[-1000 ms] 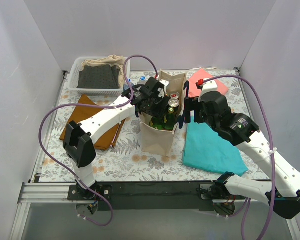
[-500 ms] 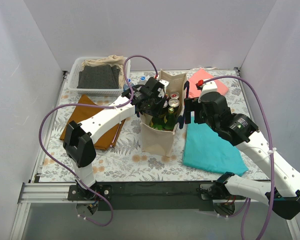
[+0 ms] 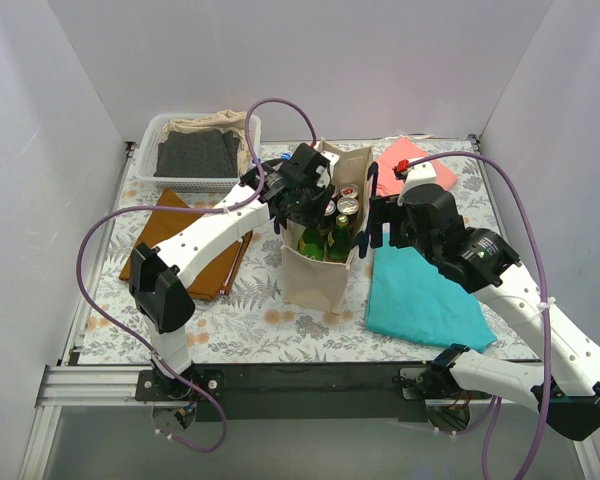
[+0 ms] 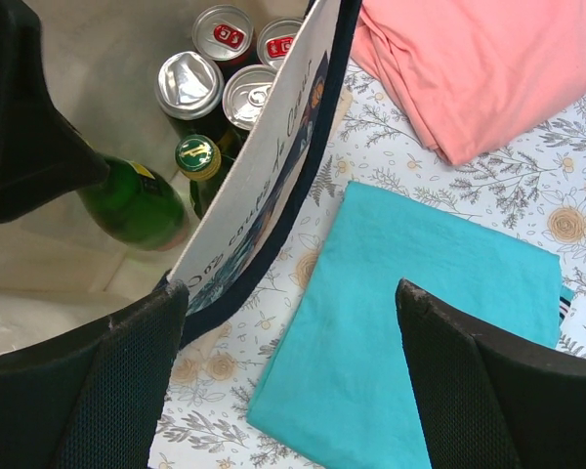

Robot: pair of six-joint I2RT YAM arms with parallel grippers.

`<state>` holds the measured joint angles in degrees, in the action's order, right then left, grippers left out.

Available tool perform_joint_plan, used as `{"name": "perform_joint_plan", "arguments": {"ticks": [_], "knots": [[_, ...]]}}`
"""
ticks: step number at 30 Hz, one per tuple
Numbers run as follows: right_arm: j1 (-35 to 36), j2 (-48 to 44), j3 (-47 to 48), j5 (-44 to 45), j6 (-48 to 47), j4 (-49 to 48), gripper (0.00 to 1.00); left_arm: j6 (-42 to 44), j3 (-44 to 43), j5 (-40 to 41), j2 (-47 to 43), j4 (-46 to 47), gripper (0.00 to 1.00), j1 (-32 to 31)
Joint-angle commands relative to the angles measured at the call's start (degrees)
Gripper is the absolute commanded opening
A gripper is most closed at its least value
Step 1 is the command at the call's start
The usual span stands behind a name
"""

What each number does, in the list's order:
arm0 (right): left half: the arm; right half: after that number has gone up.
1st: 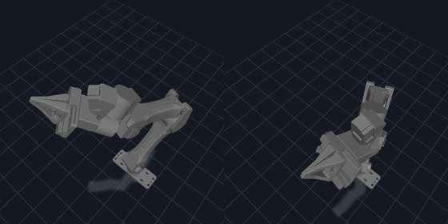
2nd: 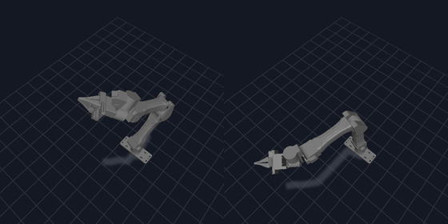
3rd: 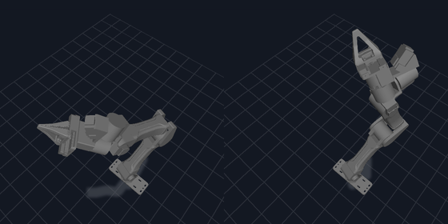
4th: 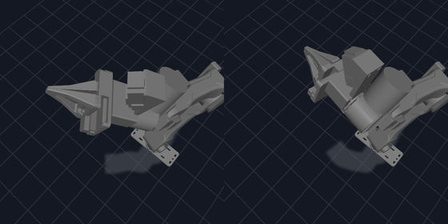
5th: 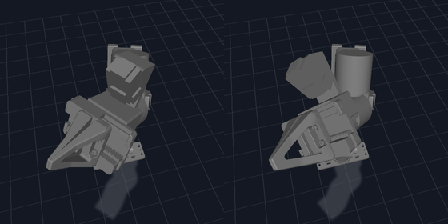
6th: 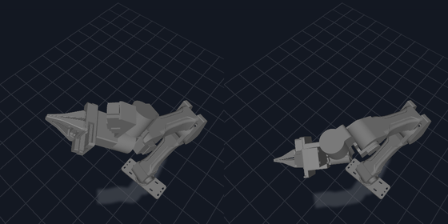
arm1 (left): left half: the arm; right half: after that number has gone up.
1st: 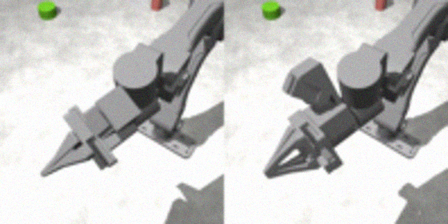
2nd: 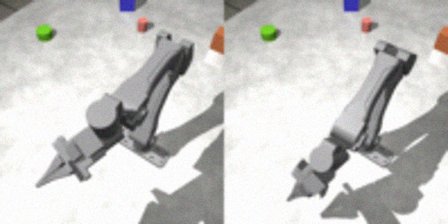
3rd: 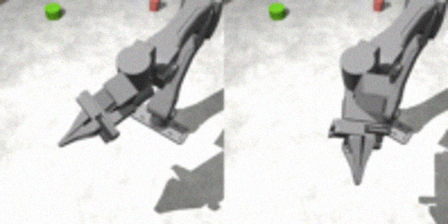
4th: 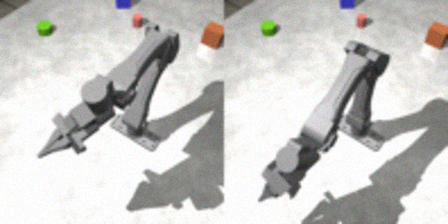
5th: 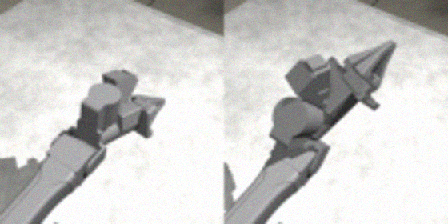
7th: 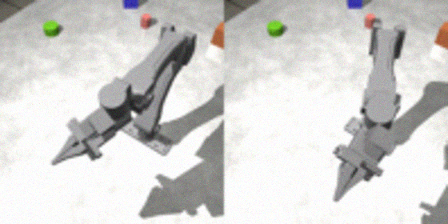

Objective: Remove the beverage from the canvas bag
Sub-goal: Adjust the drink in the canvas bag.

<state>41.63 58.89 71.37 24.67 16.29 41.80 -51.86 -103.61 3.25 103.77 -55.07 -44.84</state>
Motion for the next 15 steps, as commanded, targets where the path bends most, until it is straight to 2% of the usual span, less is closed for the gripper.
{"name": "perform_joint_plan", "arguments": {"ticks": [1,15], "knots": [[-0.1,-1.1,0.4,-0.7,-0.1,-2.3,0.91,0.3,-9.0,0.8,-2.9,-0.6,0.00,-0.2],[-0.1,-1.8,0.2,-0.9,0.8,-2.3,0.91,0.5,-7.7,1.8,-4.0,0.1,0.00,-0.2]]}}
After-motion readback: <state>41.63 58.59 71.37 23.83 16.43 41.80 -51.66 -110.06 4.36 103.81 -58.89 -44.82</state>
